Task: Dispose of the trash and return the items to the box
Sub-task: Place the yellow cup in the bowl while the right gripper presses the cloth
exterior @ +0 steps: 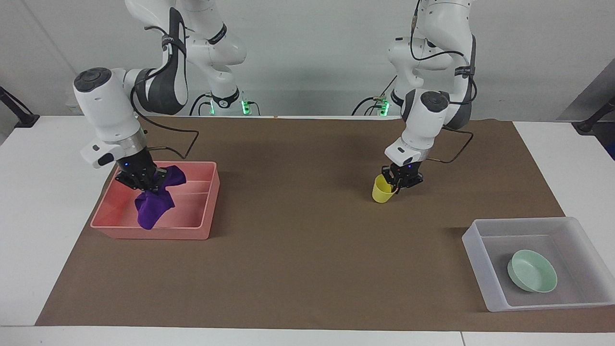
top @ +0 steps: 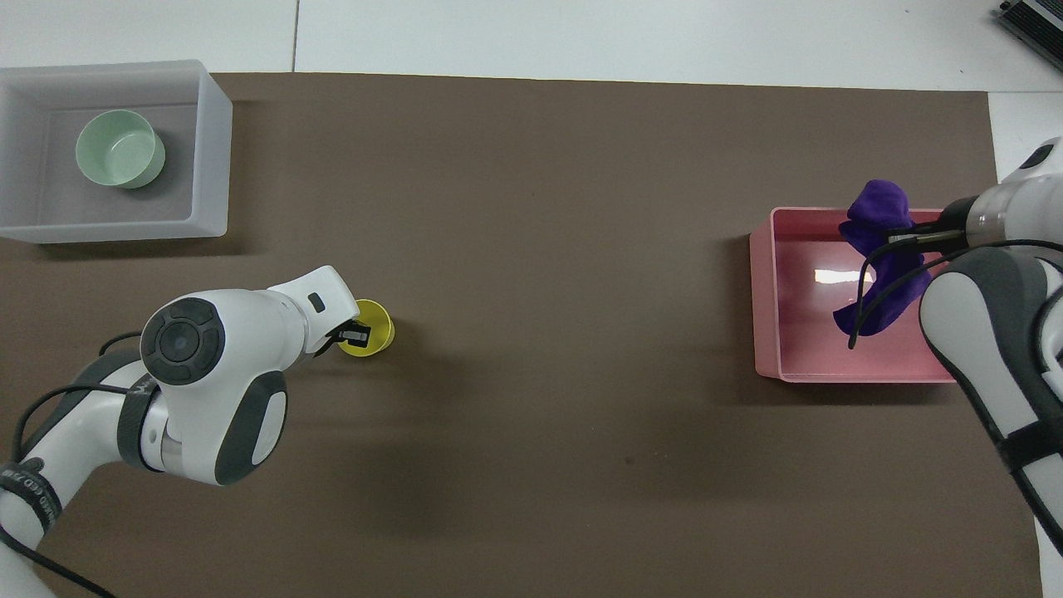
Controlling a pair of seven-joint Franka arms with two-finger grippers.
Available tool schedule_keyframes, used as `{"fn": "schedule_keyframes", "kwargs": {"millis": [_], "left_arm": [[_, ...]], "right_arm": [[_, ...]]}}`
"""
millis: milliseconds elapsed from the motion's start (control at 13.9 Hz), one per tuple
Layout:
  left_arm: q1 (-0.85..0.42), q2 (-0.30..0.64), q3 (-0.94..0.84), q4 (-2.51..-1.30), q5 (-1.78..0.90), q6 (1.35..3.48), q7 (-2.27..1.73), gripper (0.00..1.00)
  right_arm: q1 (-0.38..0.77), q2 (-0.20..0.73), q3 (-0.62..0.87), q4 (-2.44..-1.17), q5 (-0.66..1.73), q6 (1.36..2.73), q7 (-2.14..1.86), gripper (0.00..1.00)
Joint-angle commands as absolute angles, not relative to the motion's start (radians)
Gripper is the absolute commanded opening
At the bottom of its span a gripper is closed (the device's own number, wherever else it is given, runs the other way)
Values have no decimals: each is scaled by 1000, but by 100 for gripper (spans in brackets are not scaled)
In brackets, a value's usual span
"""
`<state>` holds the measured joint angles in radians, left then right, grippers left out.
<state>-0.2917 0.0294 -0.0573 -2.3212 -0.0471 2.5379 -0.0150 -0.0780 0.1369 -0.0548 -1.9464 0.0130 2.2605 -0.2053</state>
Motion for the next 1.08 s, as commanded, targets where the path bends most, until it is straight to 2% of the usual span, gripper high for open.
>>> {"fn": "schedule_keyframes", "kwargs": {"millis": [0,216,432,793,865,937,1009], "left_arm": [[-301,11,-43,-2316,-46,2527,-8,0],[-270,14,-34,-2238,-48,2458,-9,0],[-160,38,-34,-2131,-48,2421,-12,0],[-20,153,-35,-1875,-45,2367,-2,0],[10,169,-35,-1847,-44,2367,6,0],[41,185,-35,-1815,-44,2365,11,0],[67,213,-35,-1774,-44,2353,12,0]], "right_arm": [[-98,127,-41,-2041,21,2347,-218,0],[-103,117,-43,-2112,21,2364,-215,0],[-104,126,-43,-2143,23,2407,-215,0],[-104,152,-43,-2158,23,2450,-201,0],[-103,156,-43,-2158,23,2453,-187,15],[-101,156,-41,-2157,23,2456,-184,43],[-101,158,-43,-2154,23,2456,-183,84]]}}
